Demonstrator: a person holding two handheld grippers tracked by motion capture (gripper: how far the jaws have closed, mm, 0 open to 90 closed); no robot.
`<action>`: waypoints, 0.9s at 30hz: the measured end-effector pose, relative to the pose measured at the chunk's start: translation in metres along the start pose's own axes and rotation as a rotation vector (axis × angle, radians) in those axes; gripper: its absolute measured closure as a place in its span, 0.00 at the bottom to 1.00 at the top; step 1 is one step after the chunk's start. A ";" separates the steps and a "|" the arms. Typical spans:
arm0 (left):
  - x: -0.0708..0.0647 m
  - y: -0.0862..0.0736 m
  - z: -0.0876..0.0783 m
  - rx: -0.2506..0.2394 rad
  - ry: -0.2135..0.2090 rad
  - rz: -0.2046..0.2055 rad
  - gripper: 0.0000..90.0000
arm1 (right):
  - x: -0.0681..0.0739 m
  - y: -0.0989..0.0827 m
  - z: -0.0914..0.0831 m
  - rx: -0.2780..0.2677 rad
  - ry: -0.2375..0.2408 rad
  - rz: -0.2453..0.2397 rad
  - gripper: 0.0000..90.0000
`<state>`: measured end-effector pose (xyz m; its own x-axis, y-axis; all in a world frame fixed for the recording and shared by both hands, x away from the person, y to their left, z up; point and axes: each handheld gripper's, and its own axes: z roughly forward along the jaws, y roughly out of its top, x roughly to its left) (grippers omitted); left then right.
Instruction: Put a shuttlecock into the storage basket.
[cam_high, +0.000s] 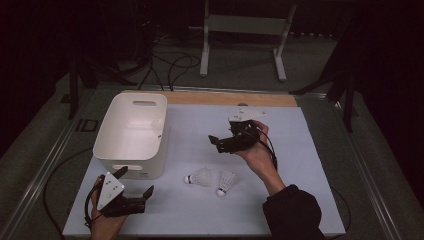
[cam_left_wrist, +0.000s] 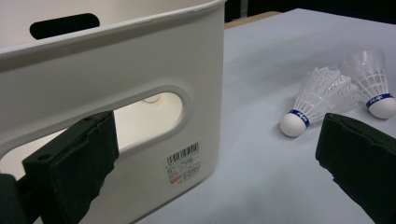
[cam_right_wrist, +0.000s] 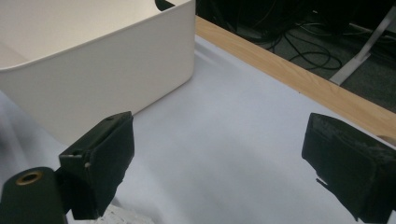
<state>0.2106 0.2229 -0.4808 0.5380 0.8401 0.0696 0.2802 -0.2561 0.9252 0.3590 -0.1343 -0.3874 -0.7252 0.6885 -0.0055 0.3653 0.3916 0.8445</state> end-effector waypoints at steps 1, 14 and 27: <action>0.000 0.000 0.000 0.001 0.000 0.000 0.00 | 0.000 -0.001 0.000 0.002 0.002 0.002 0.10; 0.000 0.000 0.000 -0.002 -0.001 -0.001 0.00 | -0.005 -0.014 -0.006 0.008 -0.005 0.018 0.10; 0.000 0.000 0.000 0.000 0.000 0.000 0.00 | -0.009 -0.028 -0.014 0.023 -0.009 0.029 0.10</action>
<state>0.2107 0.2226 -0.4812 0.5384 0.8399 0.0693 0.2801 -0.2559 0.9252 0.3472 -0.1600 -0.4041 -0.7085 0.7055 0.0139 0.3996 0.3849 0.8320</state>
